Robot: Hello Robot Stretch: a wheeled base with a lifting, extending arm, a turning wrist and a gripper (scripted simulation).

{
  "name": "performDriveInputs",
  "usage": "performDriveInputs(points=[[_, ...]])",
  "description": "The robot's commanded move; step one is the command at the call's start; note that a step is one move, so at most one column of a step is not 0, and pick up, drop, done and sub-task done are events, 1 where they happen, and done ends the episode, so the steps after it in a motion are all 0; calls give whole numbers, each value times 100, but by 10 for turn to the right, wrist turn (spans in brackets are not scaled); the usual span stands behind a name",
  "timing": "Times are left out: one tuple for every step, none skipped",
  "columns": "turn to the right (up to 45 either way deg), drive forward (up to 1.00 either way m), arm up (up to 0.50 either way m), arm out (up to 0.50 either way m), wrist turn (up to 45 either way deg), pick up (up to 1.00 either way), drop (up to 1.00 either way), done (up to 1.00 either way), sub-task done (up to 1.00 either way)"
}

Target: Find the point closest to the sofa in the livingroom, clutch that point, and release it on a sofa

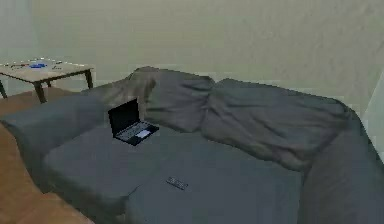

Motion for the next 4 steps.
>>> performDriveInputs(points=[[-450, 0, 0, 0, 0, 0, 0, 0, 0], [-360, 0, 0, 0, 0, 0, 0, 0, 0], [0, 5, 0, 0, 0, 0, 0, 0, 0], [210, 0, 0, 0, 0, 0, 0, 0, 0]])
